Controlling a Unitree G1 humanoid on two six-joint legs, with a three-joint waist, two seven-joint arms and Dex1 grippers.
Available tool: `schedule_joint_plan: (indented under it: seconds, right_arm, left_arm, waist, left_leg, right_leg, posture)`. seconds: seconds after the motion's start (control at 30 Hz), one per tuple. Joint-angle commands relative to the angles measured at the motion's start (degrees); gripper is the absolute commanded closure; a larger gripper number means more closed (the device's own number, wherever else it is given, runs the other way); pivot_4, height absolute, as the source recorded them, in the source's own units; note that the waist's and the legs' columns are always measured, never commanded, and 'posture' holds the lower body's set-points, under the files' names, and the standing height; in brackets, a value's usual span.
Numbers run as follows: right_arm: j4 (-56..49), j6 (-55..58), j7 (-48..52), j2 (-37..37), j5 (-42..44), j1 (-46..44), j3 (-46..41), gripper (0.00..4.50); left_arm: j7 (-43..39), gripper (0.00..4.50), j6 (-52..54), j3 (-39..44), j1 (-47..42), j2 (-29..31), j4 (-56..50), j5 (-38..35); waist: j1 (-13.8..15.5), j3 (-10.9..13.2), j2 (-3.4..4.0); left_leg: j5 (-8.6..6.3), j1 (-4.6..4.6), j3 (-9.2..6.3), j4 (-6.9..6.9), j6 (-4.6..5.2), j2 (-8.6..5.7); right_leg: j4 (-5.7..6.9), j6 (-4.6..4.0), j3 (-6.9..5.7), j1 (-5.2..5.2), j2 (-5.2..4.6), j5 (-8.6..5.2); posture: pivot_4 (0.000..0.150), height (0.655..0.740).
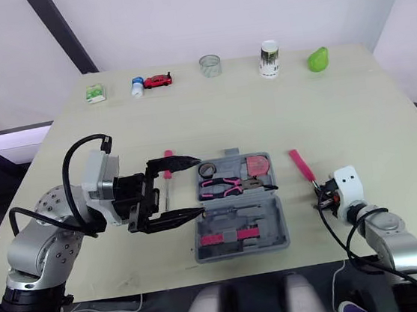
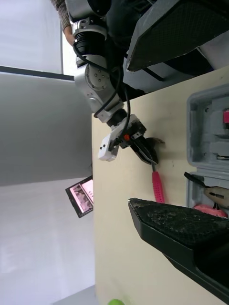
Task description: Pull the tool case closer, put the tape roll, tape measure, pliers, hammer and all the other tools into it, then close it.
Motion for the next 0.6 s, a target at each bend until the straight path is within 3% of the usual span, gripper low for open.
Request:
schedule_joint_plan:
  seconds: [0.03, 0.33, 0.6]
  right_arm:
    - [-6.11, 1.05, 3.09, -3.66, 2.01, -1.68, -1.87, 4.44]
    - [-13.23, 1.41, 16.21, -16.04, 5.17, -3.64, 0.26, 4.44]
    - [-19.59, 7.03, 30.43, -27.9, 5.22, -14.89, 12.42, 4.44]
  left_arm:
    - [-0.98, 0.0, -0.99, 1.14, 0.24, 0.4, -0.09, -0.65]
    - [-6.07, 0.0, -1.17, 3.11, 2.02, 3.02, 2.88, -1.19]
    - [-18.89, 0.0, -6.71, 8.21, 8.54, 10.32, 11.36, 1.12]
  waist:
    - [-0.02, 0.0, 0.0]
    - [0.01, 0.01, 0.01]
    - [-0.21, 0.1, 0.15]
  left_leg:
    - [0.0, 0.0, -0.01, 0.0, 0.0, 0.0]
    - [0.0, -0.02, -0.04, -0.01, 0.01, 0.0]
    - [0.0, -0.01, -0.04, 0.0, 0.01, 0.07]
  right_leg:
    - [0.0, 0.0, -0.01, 0.0, 0.01, 0.0]
    - [-0.04, 0.0, -0.05, 0.0, 0.01, 0.0]
    - [-0.04, -0.02, -0.08, -0.02, 0.03, -0.01]
  posture:
    - [0.15, 0.74]
    - [0.15, 0.74]
    - [0.15, 0.74]
